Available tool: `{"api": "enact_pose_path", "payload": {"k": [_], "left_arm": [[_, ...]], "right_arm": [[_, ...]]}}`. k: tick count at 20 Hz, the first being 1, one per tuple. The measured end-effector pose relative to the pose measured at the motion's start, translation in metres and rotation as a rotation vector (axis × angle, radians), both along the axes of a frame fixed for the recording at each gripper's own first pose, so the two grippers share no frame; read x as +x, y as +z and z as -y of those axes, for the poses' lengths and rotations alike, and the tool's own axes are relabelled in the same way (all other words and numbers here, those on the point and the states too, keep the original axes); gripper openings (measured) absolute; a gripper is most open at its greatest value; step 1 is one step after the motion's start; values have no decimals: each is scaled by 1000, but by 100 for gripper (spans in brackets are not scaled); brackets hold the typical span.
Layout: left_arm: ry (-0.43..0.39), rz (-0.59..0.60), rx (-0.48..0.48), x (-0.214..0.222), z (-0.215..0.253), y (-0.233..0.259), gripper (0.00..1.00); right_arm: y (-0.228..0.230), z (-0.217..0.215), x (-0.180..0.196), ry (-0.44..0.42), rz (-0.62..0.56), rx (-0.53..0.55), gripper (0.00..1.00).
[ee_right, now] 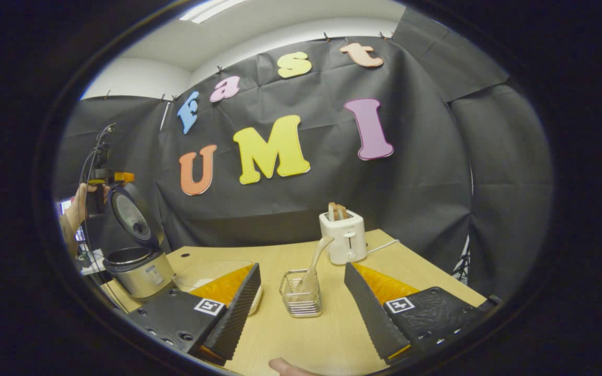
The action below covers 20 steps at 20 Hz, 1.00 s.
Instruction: Close the left gripper, press the button to open the rice cooker; take a wooden spoon from the chopstick holder with the right hand, scoop a spoonful of rice and pour it into the rice cooker, then put the wooden spoon back into the chopstick holder.
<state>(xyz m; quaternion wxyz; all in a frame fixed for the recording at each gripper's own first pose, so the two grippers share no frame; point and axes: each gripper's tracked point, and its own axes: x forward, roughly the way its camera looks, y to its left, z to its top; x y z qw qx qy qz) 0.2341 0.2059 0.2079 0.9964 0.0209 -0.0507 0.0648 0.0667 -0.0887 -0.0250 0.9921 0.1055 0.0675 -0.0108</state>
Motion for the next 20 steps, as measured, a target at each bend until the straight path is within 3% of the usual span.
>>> {"api": "enact_pose_path", "payload": {"k": [11, 12, 13, 20], "left_arm": [[-18, -62, 12, -79, 5, -58, 92], [-21, -75, 12, -86, 5, -67, 84], [-23, -88, 12, -93, 5, -76, 92], [-50, -289, 12, -120, 16, -179, 94]], "right_arm": [[18, -31, -24, 39, 45, -74, 91], [19, -34, -26, 44, 51, -78, 91], [21, -38, -28, 50, 56, -83, 92], [29, -53, -38, 73, 82, -116, 95]]}}
